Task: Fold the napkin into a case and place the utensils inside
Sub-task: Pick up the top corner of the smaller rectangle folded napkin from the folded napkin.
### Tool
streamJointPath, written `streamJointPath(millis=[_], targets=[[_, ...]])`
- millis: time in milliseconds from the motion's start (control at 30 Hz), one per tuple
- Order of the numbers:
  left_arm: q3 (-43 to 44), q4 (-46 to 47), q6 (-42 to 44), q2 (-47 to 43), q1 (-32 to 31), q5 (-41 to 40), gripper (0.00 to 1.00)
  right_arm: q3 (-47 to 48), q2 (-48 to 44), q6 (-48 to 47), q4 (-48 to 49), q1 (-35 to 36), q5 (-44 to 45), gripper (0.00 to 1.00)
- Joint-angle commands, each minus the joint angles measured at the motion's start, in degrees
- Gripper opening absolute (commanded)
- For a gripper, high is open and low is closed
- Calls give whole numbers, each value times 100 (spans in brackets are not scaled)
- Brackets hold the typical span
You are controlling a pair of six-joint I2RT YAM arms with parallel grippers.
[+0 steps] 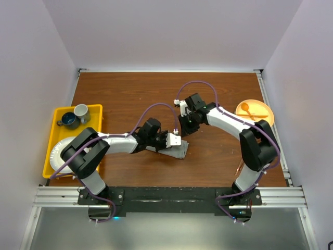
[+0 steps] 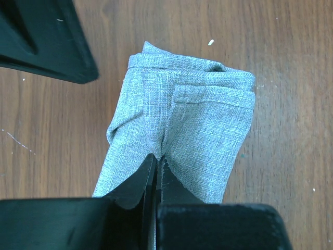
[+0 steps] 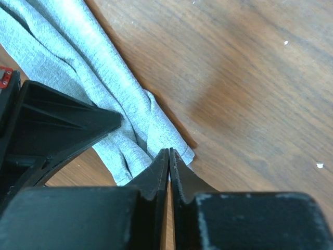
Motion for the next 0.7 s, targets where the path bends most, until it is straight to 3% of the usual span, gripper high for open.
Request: streamJointPath(millis=[0, 267, 467, 667], targets=[[-93, 297, 57, -168, -65, -134, 0, -179, -41, -75, 26, 33, -199, 2], [-111, 333, -4, -124, -92, -178, 0, -391, -31, -286, 52, 130, -532, 1], [-93, 324, -75, -89, -101, -178, 0, -321, -243, -295, -1, 270, -752, 14], [-84, 315, -127, -89, -101, -195, 0, -373, -147, -207, 69, 516, -279, 26]])
